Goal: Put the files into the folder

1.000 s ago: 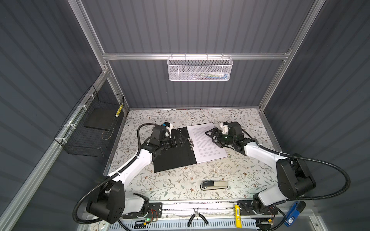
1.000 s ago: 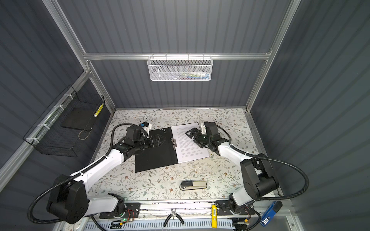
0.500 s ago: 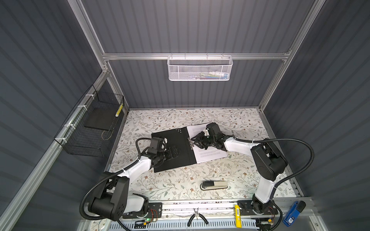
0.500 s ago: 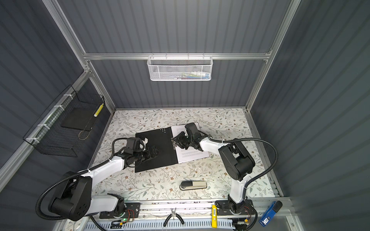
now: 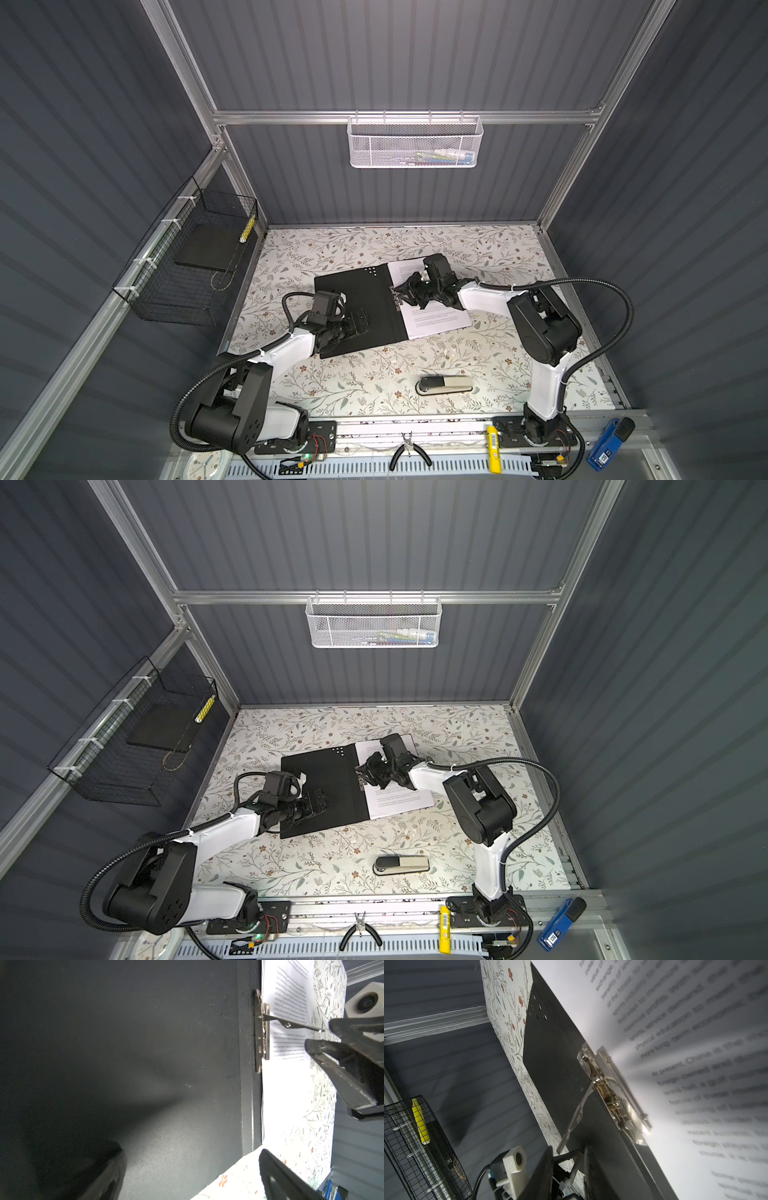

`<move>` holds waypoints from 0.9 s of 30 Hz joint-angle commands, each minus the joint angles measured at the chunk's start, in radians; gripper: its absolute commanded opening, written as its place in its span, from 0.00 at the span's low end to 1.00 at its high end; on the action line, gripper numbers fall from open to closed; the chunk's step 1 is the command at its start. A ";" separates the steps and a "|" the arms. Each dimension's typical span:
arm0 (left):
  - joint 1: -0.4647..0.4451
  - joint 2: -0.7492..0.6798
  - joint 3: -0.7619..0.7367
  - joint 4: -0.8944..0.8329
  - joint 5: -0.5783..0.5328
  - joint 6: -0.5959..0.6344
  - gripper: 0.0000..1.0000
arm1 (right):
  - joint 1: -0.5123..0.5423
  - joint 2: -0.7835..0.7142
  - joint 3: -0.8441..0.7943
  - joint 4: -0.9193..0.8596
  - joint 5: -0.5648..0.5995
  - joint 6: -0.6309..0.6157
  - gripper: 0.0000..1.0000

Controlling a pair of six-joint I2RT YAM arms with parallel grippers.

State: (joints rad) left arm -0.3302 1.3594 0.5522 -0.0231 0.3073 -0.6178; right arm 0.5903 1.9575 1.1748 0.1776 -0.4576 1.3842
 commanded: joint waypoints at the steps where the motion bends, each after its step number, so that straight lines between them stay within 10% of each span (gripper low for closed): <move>1: 0.008 0.004 -0.025 -0.014 -0.019 0.020 1.00 | 0.003 0.015 0.028 -0.006 -0.014 0.013 0.27; 27: 0.008 0.012 -0.030 0.001 -0.004 0.024 1.00 | -0.004 0.050 0.023 0.039 -0.039 0.046 0.10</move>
State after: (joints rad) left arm -0.3298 1.3594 0.5438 -0.0013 0.3069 -0.6125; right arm 0.5896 1.9892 1.1896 0.2020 -0.4877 1.4223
